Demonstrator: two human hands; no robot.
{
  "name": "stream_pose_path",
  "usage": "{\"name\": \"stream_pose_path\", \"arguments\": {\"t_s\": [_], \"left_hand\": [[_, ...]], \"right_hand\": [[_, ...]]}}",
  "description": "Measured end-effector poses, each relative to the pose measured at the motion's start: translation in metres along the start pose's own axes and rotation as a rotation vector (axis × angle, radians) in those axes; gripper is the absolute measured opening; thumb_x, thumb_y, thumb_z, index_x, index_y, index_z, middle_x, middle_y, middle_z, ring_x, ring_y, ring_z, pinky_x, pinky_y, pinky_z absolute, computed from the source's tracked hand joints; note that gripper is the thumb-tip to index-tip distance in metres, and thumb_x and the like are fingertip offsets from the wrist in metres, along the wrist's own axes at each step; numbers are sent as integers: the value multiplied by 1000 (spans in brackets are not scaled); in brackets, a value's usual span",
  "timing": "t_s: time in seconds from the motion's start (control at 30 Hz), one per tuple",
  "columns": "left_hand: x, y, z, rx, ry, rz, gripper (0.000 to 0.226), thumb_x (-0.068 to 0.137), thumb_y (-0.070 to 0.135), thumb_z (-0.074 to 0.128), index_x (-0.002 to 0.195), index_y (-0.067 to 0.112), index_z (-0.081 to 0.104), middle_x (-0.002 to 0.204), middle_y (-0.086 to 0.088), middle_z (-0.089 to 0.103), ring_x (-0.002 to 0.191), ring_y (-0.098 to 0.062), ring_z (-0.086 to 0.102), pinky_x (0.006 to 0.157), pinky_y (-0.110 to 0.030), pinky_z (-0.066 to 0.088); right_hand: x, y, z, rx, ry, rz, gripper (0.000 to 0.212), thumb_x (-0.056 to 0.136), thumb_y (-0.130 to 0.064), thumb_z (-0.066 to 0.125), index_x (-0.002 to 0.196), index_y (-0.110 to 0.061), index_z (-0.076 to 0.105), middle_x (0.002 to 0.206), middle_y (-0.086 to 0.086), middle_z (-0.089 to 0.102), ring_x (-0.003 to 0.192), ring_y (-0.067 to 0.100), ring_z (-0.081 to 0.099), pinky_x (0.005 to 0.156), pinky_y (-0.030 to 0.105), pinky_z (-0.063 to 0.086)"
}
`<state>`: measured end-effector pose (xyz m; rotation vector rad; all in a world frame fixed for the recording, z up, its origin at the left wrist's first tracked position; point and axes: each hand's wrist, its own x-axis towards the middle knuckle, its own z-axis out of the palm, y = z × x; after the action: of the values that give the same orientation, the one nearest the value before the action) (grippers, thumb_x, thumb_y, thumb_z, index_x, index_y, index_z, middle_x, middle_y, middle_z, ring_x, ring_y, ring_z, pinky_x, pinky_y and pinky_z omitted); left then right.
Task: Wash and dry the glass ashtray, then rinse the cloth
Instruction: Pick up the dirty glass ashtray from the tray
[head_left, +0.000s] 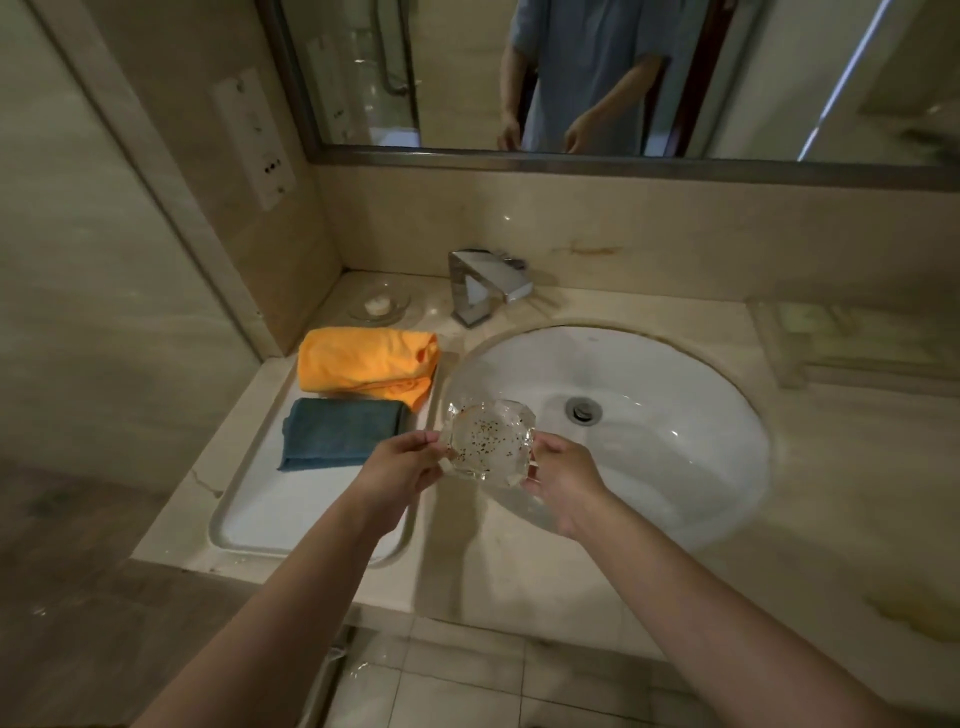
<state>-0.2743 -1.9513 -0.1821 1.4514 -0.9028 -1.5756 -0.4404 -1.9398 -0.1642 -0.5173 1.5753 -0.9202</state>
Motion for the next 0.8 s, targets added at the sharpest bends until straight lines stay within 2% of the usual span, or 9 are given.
{"name": "stream_pose_path", "arguments": {"t_s": [0.13, 0.23, 0.33, 0.43, 0.5, 0.57, 0.6, 0.7, 0.8], "left_hand": [[7, 2, 23, 3, -48, -6, 16, 92, -1, 48, 89, 8, 61, 86, -8, 63, 86, -16, 60, 75, -18, 51], [11, 5, 40, 21, -95, -10, 19, 92, -1, 47, 86, 9, 61, 85, -7, 62, 82, -13, 59, 78, -19, 49], [17, 6, 57, 36, -138, -12, 18, 92, -2, 47, 85, 8, 61, 85, -7, 62, 83, -14, 57, 82, -23, 46], [24, 5, 71, 60, -166, -14, 17, 91, -2, 49, 86, 9, 61, 86, -7, 63, 83, -13, 57, 77, -19, 49], [27, 4, 78, 44, -178, -28, 15, 91, -2, 49, 86, 8, 59, 85, -7, 63, 80, -12, 57, 69, -15, 52], [29, 3, 84, -1, -176, -51, 14, 90, -4, 49, 86, 7, 58, 83, -8, 63, 78, -12, 59, 64, -13, 54], [30, 3, 87, -24, -175, -61, 14, 89, -4, 50, 86, 7, 58, 83, -9, 63, 79, -13, 60, 67, -14, 55], [36, 2, 93, -48, -198, -85, 13, 90, -1, 52, 98, 6, 59, 89, -10, 63, 90, -17, 58, 88, -26, 47], [41, 1, 96, -62, -218, -133, 28, 90, 3, 54, 117, 4, 54, 97, -9, 65, 97, -18, 58, 82, -23, 53]], "right_hand": [[2, -2, -22, 45, 33, -27, 26, 92, 2, 35, 110, 16, 47, 114, 38, 56, 80, 19, 45, 68, 34, 38], [3, -4, -38, 93, 49, -40, 27, 95, -1, 37, 108, 10, 59, 97, 29, 65, 76, 25, 53, 73, 37, 47], [2, -10, -54, 74, 69, -59, 30, 96, -1, 39, 85, -10, 65, 111, 25, 65, 91, 31, 62, 94, 47, 50], [4, -12, -68, 77, 93, -66, 39, 95, 0, 38, 70, -20, 60, 114, 21, 65, 95, 31, 63, 94, 48, 50], [9, -12, -74, 82, 102, -69, 33, 96, -3, 39, 79, -18, 63, 112, 16, 66, 96, 30, 64, 94, 48, 50], [12, -13, -79, 98, 108, -65, 25, 97, -7, 41, 99, -14, 65, 116, 14, 65, 105, 32, 63, 94, 47, 51], [14, -14, -81, 107, 107, -62, 26, 96, -7, 41, 105, -12, 65, 116, 15, 65, 107, 33, 62, 94, 46, 51], [19, -17, -89, 115, 103, -46, 29, 94, -1, 41, 92, -16, 66, 109, 17, 66, 106, 34, 62, 95, 49, 49], [26, -19, -96, 116, 98, -39, 30, 95, -3, 42, 115, -12, 62, 99, 7, 63, 88, 25, 59, 96, 49, 49]]}}
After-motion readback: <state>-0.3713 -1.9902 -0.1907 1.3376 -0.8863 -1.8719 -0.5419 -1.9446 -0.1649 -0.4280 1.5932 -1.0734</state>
